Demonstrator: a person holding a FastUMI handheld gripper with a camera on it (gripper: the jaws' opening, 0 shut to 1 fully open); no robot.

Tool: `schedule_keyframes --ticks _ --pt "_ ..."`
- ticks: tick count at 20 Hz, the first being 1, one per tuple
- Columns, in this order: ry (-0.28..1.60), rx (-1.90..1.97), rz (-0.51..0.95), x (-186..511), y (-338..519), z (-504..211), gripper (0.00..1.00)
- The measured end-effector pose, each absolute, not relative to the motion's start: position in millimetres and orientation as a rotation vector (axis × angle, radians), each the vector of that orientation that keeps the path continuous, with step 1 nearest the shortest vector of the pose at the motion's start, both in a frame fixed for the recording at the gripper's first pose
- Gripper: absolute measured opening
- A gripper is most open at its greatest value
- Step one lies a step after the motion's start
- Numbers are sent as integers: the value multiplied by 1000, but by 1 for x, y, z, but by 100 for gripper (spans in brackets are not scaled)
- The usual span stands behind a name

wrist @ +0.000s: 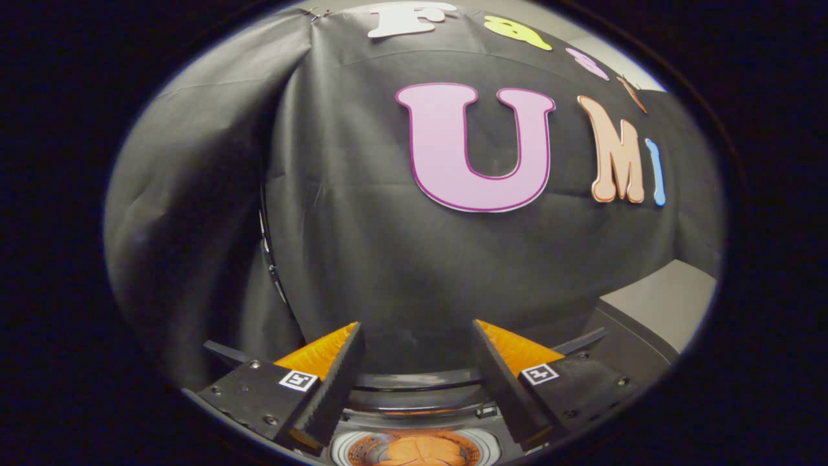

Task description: Put the clothes into the washing machine and then close the washing machine lid.

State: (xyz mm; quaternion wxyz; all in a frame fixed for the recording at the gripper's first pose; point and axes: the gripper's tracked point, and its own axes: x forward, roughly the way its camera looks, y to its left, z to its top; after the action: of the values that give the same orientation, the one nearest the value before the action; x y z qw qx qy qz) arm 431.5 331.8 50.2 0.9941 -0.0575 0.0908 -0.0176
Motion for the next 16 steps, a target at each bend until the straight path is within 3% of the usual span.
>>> schedule_keyframes --ticks 16 --pt "231 -126 -29 398 328 40 99"
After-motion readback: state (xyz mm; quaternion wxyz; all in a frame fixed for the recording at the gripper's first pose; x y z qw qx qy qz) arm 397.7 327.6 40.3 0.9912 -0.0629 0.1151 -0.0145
